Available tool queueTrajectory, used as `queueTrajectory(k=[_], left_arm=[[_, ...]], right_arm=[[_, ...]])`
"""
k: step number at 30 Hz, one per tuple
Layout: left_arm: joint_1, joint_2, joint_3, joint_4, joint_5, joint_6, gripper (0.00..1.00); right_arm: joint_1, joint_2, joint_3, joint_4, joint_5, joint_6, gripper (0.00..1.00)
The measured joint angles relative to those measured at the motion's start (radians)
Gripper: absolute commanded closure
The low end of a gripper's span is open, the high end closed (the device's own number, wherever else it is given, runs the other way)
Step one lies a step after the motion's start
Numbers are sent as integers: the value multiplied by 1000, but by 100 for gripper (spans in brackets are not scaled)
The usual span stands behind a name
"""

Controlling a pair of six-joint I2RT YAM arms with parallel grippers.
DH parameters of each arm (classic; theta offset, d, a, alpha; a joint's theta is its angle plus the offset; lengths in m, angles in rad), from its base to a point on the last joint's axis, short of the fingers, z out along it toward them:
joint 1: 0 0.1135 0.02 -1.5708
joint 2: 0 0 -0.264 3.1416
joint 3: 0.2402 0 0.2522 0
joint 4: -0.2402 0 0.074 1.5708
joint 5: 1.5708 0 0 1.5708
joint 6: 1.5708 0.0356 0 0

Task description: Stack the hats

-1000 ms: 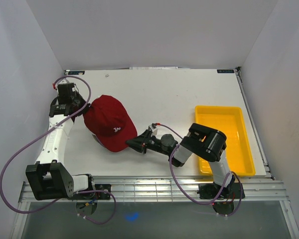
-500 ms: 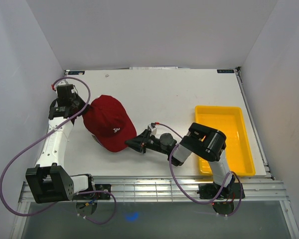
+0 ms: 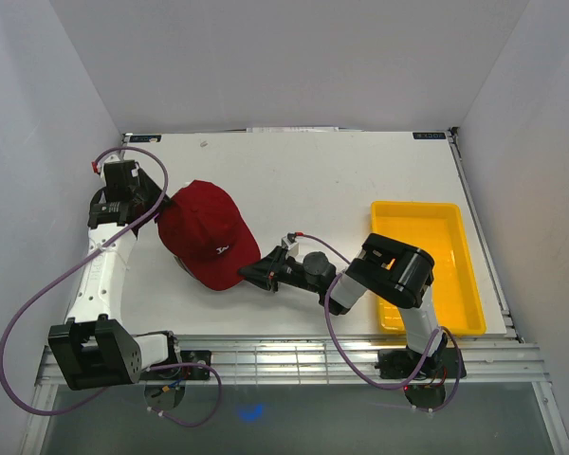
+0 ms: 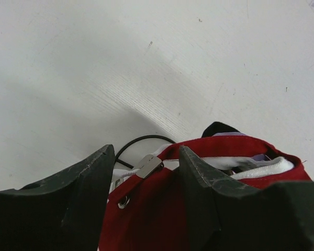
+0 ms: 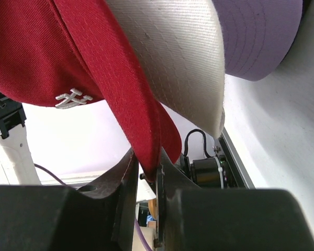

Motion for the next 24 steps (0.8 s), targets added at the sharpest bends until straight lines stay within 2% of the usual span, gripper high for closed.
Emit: queueTrajectory(k=[13,24], left_arm=[[0,-12,140,-4,14,-10,29],[0,-28,76,95,284,5,30]], right_arm=[[0,-2,1,-10,0,-4,92],[-1,-2,11,-28,-4,-4,92]])
